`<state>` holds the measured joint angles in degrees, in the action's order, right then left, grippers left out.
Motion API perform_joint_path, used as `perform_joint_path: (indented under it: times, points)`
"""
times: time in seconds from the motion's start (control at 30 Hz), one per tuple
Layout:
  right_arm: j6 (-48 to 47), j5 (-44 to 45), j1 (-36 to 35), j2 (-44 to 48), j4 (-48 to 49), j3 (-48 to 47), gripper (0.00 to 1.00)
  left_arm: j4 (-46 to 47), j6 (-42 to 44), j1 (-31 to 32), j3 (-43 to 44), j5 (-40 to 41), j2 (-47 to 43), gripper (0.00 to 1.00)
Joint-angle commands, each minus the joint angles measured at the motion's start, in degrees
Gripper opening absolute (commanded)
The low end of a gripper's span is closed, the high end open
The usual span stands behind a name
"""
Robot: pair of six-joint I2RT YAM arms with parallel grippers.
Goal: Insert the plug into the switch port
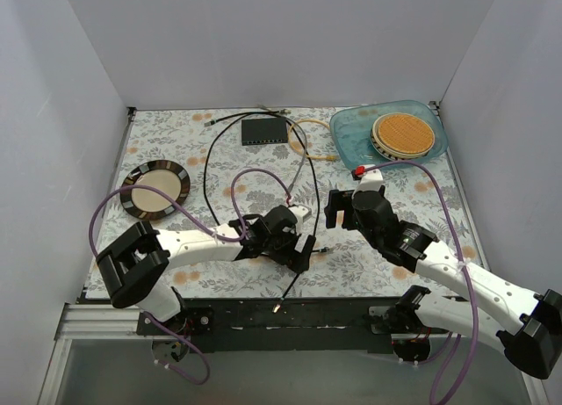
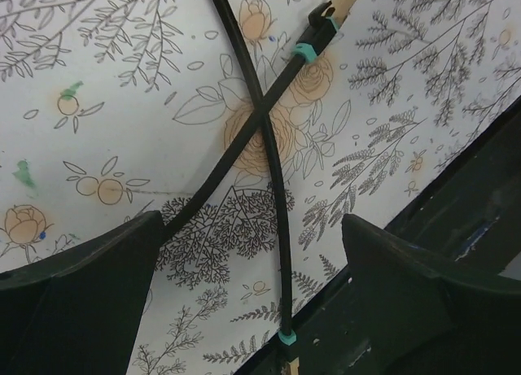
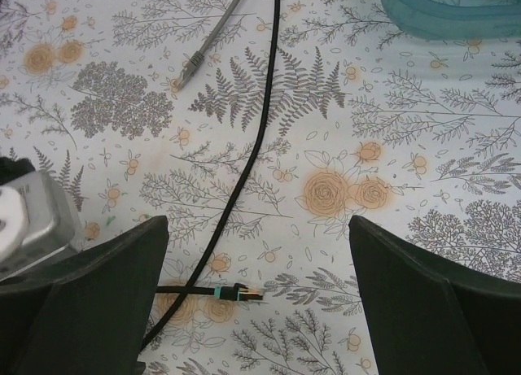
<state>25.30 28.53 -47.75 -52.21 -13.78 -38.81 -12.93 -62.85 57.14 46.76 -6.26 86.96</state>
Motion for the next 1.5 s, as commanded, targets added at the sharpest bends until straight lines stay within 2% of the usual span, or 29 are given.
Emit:
perform_joint_path:
  times: [0.0, 0.13, 0.33, 0.4, 0.43, 0.67, 0.73, 0.77, 0.8, 0.9, 1.07, 1.3, 1.43, 1.47]
  points:
    - [1.24, 0.56, 0.02, 0.88, 0.25, -0.04, 0.99, 0.80, -1.22, 3.50, -0.80, 12.05, -0.74, 0.89]
    - [1.16, 0.64, -0.07, 1.14, 0.07, -0.22, 0.99, 2.11, -1.40, 4.38, -1.41, 16.63, -1.18, 0.77]
    - [1.68, 0.56, 0.02, 1.58, -0.11, 0.31, 0.99, 3.52, 0.09, 4.47, -1.33, 20.50, 1.80, 0.68]
    - [1.86, 0.56, -0.07, 1.93, -0.11, 0.57, 0.99, 3.35, 0.27, 4.55, -1.06, 21.81, 3.04, 0.62]
    - [1.86, 0.64, 0.02, 2.37, -0.11, 0.66, 0.99, 3.35, 0.27, 4.64, -0.97, 22.08, 3.65, 0.56]
    - [1.95, 1.70, 0.11, 4.22, -1.07, 1.01, 0.99, 4.31, 0.54, 5.34, -1.24, 22.70, 7.43, 0.47]
    - [1.95, 1.70, 0.11, 4.39, -1.07, 0.93, 0.98, 4.05, 0.01, 5.43, -1.15, 24.18, 7.61, 0.48]
    - [1.86, 1.70, 0.11, 4.48, -1.07, 0.93, 0.99, 3.96, -0.43, 5.43, -1.23, 24.71, 7.26, 0.56]
    - [1.86, 1.53, 0.11, 4.48, -1.07, 0.93, 0.98, 3.88, -1.30, 5.43, -1.41, 25.42, 6.04, 0.61]
    - [1.77, 1.17, 0.20, 4.13, -0.81, 1.19, 0.98, 4.84, -1.23, 5.43, -2.02, 25.60, 3.23, 0.67]
    - [1.68, 0.65, 0.20, 3.69, -0.11, 1.54, 0.98, 7.30, 0.80, 5.52, -2.38, 22.53, 3.12, 0.69]
    - [1.77, 0.82, 0.28, 3.95, 0.07, 1.80, 0.98, 8.61, 3.08, 5.96, -0.18, 21.82, 10.59, 0.68]
    - [2.12, 0.56, 0.46, 4.92, 0.24, 1.98, 0.99, 11.69, 5.19, 5.96, -0.62, 20.41, 12.97, 0.22]
    - [2.30, 0.38, 0.46, 5.09, 0.33, 1.98, 0.99, 12.05, 5.45, 5.96, -0.53, 20.59, 13.67, 0.02]
